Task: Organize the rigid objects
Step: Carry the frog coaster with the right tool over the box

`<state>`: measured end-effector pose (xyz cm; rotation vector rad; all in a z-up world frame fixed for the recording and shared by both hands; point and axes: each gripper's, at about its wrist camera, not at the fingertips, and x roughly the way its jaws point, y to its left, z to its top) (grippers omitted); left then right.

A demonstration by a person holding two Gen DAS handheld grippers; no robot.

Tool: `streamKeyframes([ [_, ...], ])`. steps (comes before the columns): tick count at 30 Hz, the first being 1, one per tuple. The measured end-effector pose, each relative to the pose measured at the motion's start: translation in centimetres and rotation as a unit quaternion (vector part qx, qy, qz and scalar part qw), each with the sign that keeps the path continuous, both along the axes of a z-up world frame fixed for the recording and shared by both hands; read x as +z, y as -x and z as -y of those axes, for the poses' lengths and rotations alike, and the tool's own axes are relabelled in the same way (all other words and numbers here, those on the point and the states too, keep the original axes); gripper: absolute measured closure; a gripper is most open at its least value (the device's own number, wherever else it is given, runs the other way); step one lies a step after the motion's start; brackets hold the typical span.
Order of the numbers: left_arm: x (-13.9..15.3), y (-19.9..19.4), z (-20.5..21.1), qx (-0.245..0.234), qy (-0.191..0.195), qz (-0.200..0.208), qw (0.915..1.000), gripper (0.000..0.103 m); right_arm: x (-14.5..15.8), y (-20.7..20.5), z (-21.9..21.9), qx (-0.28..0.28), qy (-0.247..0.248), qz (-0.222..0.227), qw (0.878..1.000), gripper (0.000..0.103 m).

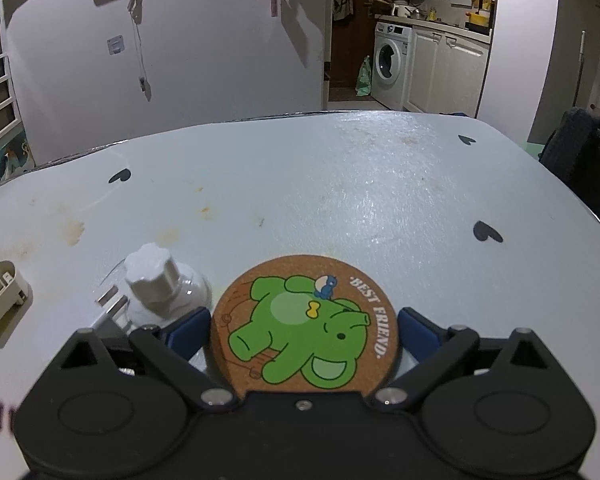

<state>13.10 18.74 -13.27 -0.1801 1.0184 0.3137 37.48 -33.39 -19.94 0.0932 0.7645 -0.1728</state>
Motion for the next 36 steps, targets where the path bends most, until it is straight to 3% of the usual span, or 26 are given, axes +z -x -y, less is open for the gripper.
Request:
streamKeyframes([
  [12,-0.2,-0.4,-1.3,0.005,-0.004,0.022,0.9997,0.092,0.7,5.1,-1.9,-0.009,-0.016,-0.009,1.0,0.003],
  [20,-0.4,-0.4,-2.4,-0.017,0.008,0.032,0.9993,0.093,4.3,8.8,-4.8,0.001,-0.049,0.021,0.999,0.003],
  [28,-1.3,0.5,-3.0,-0.047,0.028,0.022,0.9982,0.094,9.5,9.9,-13.9,0.115,-0.09,0.056,0.988,0.003],
  [36,-1.9,1.2,-3.8,-0.073,0.048,0.032,0.9957,0.094,11.1,9.9,-25.7,0.273,-0.101,0.028,0.956,0.003],
])
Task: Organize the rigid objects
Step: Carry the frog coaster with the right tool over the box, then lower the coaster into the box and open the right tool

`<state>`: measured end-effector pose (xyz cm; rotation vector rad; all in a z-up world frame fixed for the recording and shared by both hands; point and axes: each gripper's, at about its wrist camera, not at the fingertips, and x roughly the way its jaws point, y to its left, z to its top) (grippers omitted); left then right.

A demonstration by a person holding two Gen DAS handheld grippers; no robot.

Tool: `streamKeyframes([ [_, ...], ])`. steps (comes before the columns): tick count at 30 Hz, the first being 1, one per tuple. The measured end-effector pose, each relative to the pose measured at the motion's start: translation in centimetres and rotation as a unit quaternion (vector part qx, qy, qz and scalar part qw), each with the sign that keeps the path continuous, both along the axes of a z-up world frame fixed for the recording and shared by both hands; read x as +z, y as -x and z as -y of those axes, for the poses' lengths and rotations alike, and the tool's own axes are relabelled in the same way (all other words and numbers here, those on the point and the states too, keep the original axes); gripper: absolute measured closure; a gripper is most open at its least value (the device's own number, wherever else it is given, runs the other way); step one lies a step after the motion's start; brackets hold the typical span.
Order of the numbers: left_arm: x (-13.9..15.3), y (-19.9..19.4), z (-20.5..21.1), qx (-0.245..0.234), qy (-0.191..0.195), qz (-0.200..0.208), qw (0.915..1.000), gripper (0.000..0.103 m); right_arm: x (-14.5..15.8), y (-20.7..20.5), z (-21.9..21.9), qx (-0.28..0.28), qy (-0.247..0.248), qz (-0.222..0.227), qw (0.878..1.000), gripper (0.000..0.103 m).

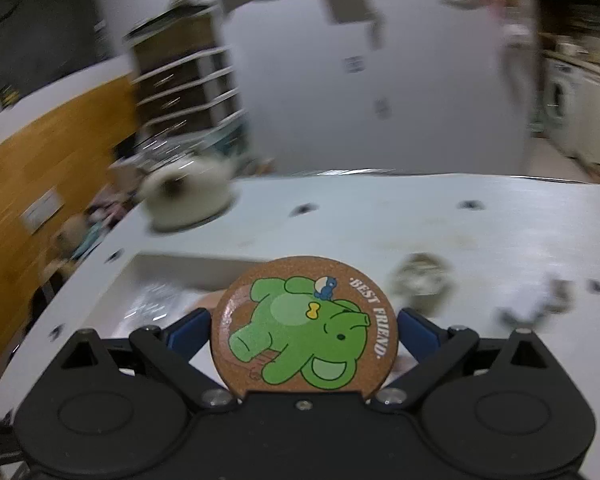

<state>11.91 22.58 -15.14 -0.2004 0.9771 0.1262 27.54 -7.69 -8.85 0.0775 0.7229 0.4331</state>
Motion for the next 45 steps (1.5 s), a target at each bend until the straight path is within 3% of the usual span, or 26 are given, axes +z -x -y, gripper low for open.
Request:
streamKeyframes([
  [10,-0.1,-0.4,-0.3,-0.062,-0.006,0.001,0.9981,0.095,-3.3,-0.2,-12.4,0.13,0.057,-0.044,0.989,0.003],
  [17,-0.2,-0.6,-0.5,-0.097,-0.011,0.003,0.9952,0.095,-5.7,-1.3,-17.3,0.153,0.093,-0.055,0.982,0.003],
  [33,-0.2,-0.7,-0.7,-0.119,-0.012,0.004,0.9928,0.094,-6.8,-1.9,-20.8,0.178,0.095,-0.071,0.977,0.003],
  [45,-0.1,-0.9,-0.7,-0.127,-0.014,0.004,0.9918,0.093,-6.4,-0.9,-18.8,0.15,0.067,-0.094,0.982,0.0],
])
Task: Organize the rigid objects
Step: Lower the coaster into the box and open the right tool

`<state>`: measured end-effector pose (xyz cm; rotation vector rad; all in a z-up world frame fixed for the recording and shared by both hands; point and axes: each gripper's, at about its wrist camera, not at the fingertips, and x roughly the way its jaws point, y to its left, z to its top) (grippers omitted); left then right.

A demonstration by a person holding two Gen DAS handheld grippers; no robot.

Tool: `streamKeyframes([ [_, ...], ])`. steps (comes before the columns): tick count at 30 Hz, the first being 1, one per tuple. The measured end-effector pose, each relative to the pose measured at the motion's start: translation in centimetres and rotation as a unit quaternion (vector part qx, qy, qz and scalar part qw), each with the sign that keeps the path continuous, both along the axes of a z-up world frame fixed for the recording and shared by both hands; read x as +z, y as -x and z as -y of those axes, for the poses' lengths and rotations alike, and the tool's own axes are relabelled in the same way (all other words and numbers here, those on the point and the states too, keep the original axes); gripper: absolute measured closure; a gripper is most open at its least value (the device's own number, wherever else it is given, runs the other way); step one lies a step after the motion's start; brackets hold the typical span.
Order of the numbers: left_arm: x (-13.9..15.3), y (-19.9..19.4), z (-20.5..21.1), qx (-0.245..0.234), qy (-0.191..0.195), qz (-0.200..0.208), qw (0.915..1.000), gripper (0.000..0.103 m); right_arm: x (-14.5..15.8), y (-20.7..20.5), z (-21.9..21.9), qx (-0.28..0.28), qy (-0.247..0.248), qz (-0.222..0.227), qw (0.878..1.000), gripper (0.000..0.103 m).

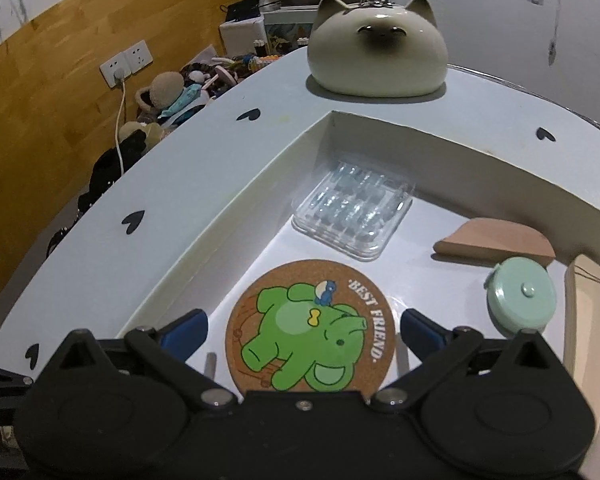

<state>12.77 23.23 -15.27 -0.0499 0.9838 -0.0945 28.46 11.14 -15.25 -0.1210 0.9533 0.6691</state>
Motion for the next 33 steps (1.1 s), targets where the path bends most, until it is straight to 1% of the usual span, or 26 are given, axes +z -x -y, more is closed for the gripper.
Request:
streamKeyframes([
  [5,0.0,0.1,0.0,-0.007,-0.001,0.002,1.0,0.093,1.1,1.0,1.5,-0.023,-0.01,0.0,1.0,0.001],
  [6,0.0,0.1,-0.1,-0.009,0.0,0.003,1.0,0.092,1.2,1.3,1.8,-0.025,-0.014,-0.003,1.0,0.006],
  [8,0.0,0.1,-0.1,-0.014,0.001,0.004,0.9999,0.092,1.3,1.7,2.5,-0.029,-0.017,-0.02,0.999,0.012],
  [9,0.0,0.1,-0.2,-0.017,0.001,0.004,0.9999,0.092,1.2,1.9,2.8,-0.032,-0.017,-0.031,0.999,0.013],
  [11,0.0,0.1,-0.2,-0.022,0.001,0.005,0.9998,0.091,0.7,2.2,3.0,-0.036,-0.023,-0.054,0.998,0.014],
  [14,0.0,0.0,-0.2,-0.026,0.001,0.004,0.9996,0.091,-0.1,2.5,2.6,-0.033,-0.033,-0.074,0.996,0.018],
  [15,0.0,0.0,-0.2,-0.027,0.0,0.004,0.9996,0.091,-0.3,2.5,2.3,-0.031,-0.037,-0.078,0.996,0.017],
  [18,0.0,0.0,-0.3,-0.027,0.001,0.004,0.9996,0.091,-0.4,2.4,1.4,-0.025,-0.046,-0.065,0.997,0.018],
  [21,0.0,0.0,-0.3,-0.023,0.003,0.005,0.9997,0.091,-0.2,2.2,1.1,-0.028,-0.045,-0.059,0.997,0.022],
  [23,-0.1,0.0,-0.3,-0.017,0.007,0.005,0.9998,0.091,0.1,2.4,1.4,-0.03,-0.049,-0.052,0.997,0.024],
  [25,-0.1,0.0,-0.4,-0.006,0.011,0.007,0.9999,0.092,0.5,2.7,1.6,-0.032,-0.046,-0.041,0.998,0.024],
  [28,-0.1,0.1,-0.4,0.014,0.016,0.008,0.9997,0.093,1.5,3.3,2.4,-0.031,-0.043,-0.023,0.998,0.022],
  [31,0.0,0.2,-0.2,0.034,0.016,0.011,0.9992,0.094,2.6,3.8,3.5,-0.027,-0.051,-0.004,0.998,0.017],
  [33,0.3,0.2,-0.1,0.049,0.014,0.011,0.9986,0.093,3.6,4.1,4.3,-0.024,-0.058,0.012,0.998,0.012],
])
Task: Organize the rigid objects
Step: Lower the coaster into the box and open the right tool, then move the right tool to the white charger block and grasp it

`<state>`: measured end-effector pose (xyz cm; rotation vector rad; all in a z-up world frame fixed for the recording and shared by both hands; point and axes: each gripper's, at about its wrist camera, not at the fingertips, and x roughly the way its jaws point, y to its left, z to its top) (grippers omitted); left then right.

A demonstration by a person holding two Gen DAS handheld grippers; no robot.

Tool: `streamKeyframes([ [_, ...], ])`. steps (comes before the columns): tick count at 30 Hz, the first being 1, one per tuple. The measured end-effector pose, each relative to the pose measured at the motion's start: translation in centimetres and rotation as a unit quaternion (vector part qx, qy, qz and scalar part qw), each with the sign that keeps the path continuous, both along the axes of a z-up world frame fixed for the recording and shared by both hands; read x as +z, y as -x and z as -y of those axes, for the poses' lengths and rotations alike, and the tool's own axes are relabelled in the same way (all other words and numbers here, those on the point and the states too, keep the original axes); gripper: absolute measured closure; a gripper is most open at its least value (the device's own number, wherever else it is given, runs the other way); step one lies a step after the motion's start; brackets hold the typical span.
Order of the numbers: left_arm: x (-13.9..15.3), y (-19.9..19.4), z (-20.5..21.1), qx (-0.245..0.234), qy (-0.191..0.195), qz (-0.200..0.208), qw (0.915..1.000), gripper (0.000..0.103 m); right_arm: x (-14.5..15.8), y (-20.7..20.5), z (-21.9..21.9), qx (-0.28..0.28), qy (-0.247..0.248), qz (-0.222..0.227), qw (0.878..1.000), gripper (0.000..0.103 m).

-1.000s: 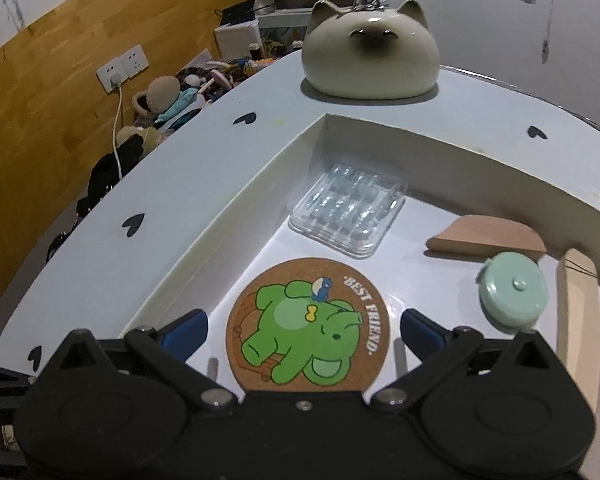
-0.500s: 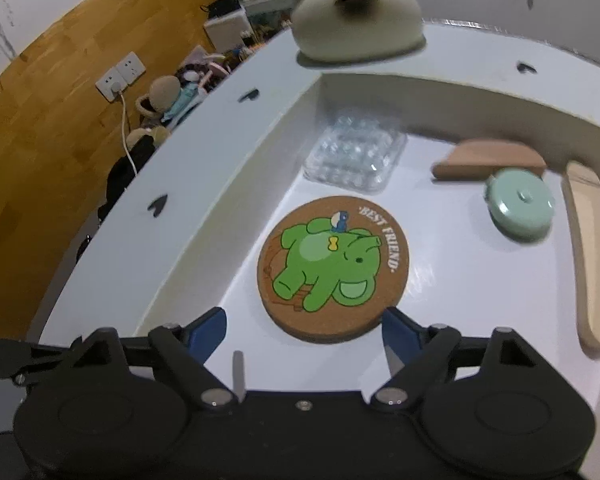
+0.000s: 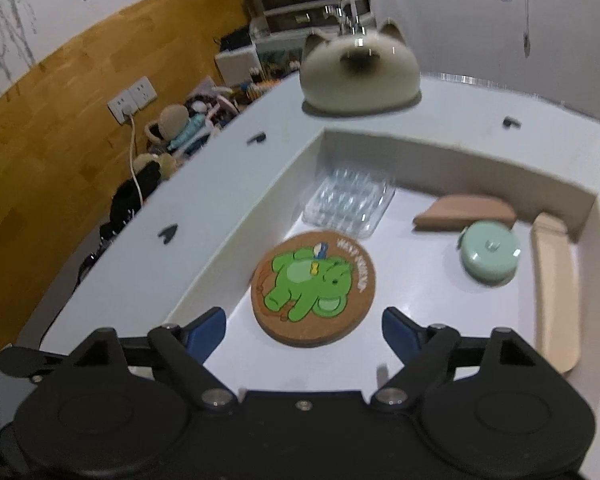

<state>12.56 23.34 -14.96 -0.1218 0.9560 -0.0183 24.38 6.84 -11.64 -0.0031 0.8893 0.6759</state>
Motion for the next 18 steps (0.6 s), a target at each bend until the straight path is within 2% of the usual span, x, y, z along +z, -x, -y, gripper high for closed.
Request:
streamKeyframes([
  [3,0.8,0.2,0.1,0.026,-0.004,0.006,0.9996,0.093,1.6,0.4,1.7,-0.007,-0.017,0.017,1.0,0.004],
  [7,1.9,0.7,0.5,0.049,-0.011,0.02,0.9986,0.094,3.3,0.7,4.4,-0.021,-0.03,0.039,0.999,0.002],
  [10,2.2,0.6,1.0,0.059,-0.016,0.02,0.9979,0.1,4.0,0.4,7.2,-0.054,-0.042,0.052,0.996,0.0],
  [14,2.2,0.5,1.4,0.073,-0.025,0.021,0.9968,0.099,4.2,-0.2,11.3,-0.115,-0.046,0.074,0.99,0.0],
  [18,2.2,0.5,1.5,0.086,-0.027,0.02,0.9957,0.099,3.2,-1.0,15.3,-0.182,-0.031,0.1,0.978,0.0],
])
